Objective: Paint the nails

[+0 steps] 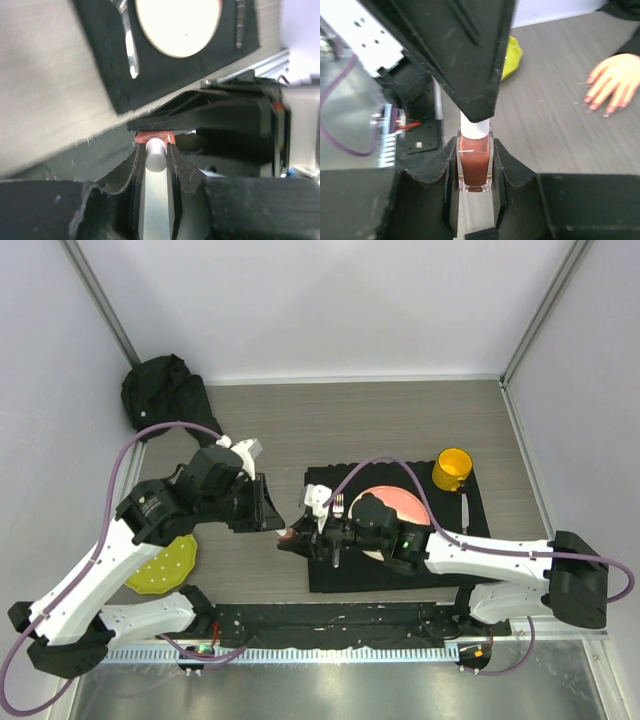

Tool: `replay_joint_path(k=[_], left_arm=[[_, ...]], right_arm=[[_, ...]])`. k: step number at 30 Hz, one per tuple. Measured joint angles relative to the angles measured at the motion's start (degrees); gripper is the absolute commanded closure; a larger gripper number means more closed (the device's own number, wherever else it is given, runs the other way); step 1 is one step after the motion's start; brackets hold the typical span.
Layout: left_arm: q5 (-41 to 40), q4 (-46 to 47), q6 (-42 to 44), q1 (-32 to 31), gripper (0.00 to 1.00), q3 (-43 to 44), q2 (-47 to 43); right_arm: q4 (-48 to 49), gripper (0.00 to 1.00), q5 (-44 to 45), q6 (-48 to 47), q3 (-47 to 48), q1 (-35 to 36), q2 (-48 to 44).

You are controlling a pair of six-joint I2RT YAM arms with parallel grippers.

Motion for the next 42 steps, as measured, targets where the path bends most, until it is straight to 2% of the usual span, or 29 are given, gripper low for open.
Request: replay_joint_path(k=[4,10,15,18,19,20,21,23,26,30,34,38,42], left_arm=[[3.69,9.07,8.13,0.28,1.0,-5.16,-4.61],[16.0,16.87,25.2,0.81,1.0,-8.44,-7.37],[25.77,20.13,35.34,0.72,1.0,-9.64,-9.09],[26.69,21.7,38.21,0.5,0.99,-9.33,-9.88],[26.21,22.01,38.34,0.39,0.91,-8.94,-9.9],[25.24,22.18,38.32,0.31,0.76,-8.17,-9.88],[24.3,22.34,37.81,0.2,0.41,-7.45,-9.9],[20.65,22.91,35.78,-0.28,0.22,-6.05,-9.6],[15.23,24.0,31.98,-0.04,0.1,-5.2,-10.82],[14.16,30.23,27.08,0.11,0.09,-8.26,-16.22],[17.88,39.36,22.25,0.11,0.12,-13.51,-20.87],[22.12,48.7,18.16,0.09,0.17,-16.5,-20.06],[24.74,53.44,15.61,0.09,0.21,-17.33,-17.33]], right_arm=[[0.35,0.99,-10.8,6.08,0.09,-5.27,-0.61],[0.81,0.99,-28.28,14.49,1.16,-9.6,-0.72],[1.33,0.99,-36.89,19.28,2.34,-9.84,-0.63],[0.28,0.99,-37.4,19.34,3.54,-9.86,-1.4],[-0.44,0.99,-36.87,18.88,3.91,-9.92,-1.81],[-1.11,0.99,-35.74,18.27,4.11,-10.05,-2.51],[-1.68,0.99,-34.45,17.68,4.17,-10.23,-3.3],[-3.13,0.99,-31.47,16.74,4.35,-10.4,-4.96],[-6.12,0.99,-27.69,15.41,4.35,-10.67,-6.93],[-7.93,0.99,-26.69,15.3,4.76,-10.67,-7.21],[-6.51,0.99,-27.91,17.09,5.62,-10.67,-7.23],[-2.45,0.99,-29.86,20.76,6.01,-10.67,-7.52],[0.94,0.99,-31.54,23.71,6.64,-10.67,-7.87]])
